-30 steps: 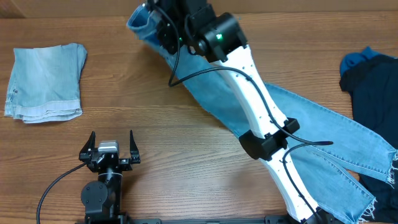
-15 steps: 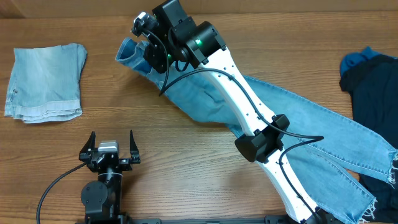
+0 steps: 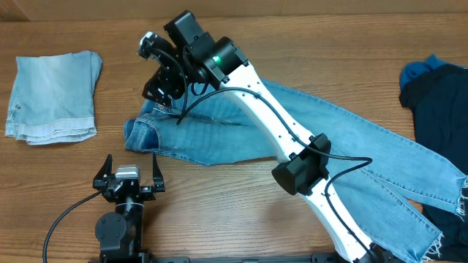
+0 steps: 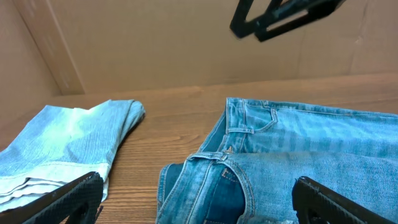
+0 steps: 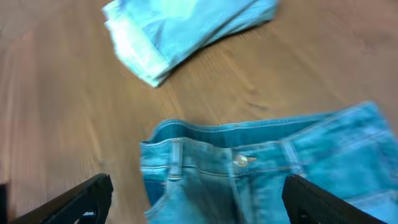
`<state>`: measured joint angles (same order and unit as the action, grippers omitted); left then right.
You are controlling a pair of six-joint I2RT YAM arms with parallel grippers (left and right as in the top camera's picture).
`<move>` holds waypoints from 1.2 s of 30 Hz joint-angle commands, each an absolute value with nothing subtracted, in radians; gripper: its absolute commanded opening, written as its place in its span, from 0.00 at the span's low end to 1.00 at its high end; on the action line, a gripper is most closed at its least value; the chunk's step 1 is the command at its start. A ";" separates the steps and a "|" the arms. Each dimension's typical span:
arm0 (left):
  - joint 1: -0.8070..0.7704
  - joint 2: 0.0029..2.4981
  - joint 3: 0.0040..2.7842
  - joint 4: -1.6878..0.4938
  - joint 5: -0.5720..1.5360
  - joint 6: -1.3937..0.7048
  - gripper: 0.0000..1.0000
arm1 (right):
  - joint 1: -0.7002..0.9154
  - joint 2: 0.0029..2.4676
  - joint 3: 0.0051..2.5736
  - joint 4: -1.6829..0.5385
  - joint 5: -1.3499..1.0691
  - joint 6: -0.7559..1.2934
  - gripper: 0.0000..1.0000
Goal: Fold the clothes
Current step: 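Drag the grasped jeans leftward across the table with the right gripper, then release the jeans and move both grippers onto the jeans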
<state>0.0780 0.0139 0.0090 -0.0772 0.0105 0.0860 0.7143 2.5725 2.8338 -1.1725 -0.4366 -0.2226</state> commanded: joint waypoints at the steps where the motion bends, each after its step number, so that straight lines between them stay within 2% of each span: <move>1: 0.072 0.005 0.005 -0.078 0.004 0.109 1.00 | 0.641 2.433 2.875 -1.201 -0.269 -0.122 0.91; 4: 0.072 0.005 0.005 -0.078 0.004 0.109 1.00 | 0.493 2.355 2.875 -1.369 -0.137 0.022 0.91; 7: 0.072 0.005 0.005 -0.075 -0.008 0.110 1.00 | 0.348 2.348 2.875 -1.533 -0.132 0.101 0.87; 10: 0.072 0.005 0.005 -0.077 -0.002 0.109 1.00 | 0.204 2.348 2.875 -1.686 -0.133 0.106 0.76; 11: 0.072 0.005 0.005 -0.052 0.002 0.109 1.00 | 0.150 2.348 2.872 -1.694 -0.149 0.125 0.55; 14: 0.072 0.005 0.014 0.029 0.145 0.066 1.00 | 0.039 2.347 2.872 -1.694 -0.286 0.171 0.18; 17: 0.072 0.010 0.135 -0.073 0.178 -0.136 1.00 | -0.025 2.335 2.872 -1.694 -0.286 0.183 0.07; 20: 0.072 0.107 0.329 -0.182 0.177 -0.135 1.00 | -0.068 2.273 2.872 -1.694 -0.262 0.184 0.04; 23: 0.072 0.387 0.614 -0.301 0.196 -0.135 1.00 | -0.076 2.181 2.827 -1.694 -0.244 0.186 0.04; 26: 0.072 0.799 1.017 -0.588 0.271 -0.115 1.00 | -0.076 2.078 2.694 -1.694 -0.185 0.187 0.04; 29: 0.071 1.280 1.590 -1.026 0.278 -0.046 1.00 | -0.079 1.972 2.428 -1.694 -0.107 0.187 0.04; 31: 0.071 1.493 1.835 -1.168 0.278 -0.010 1.00 | -0.088 1.947 2.278 -1.694 -0.094 0.187 0.04; 33: 0.071 1.671 1.993 -1.211 0.283 0.000 1.00 | -0.096 1.945 2.132 -1.694 -0.072 0.187 0.04; 36: 0.071 1.821 2.020 -1.093 0.299 -0.003 1.00 | -0.107 1.945 1.961 -1.605 -0.039 0.192 0.04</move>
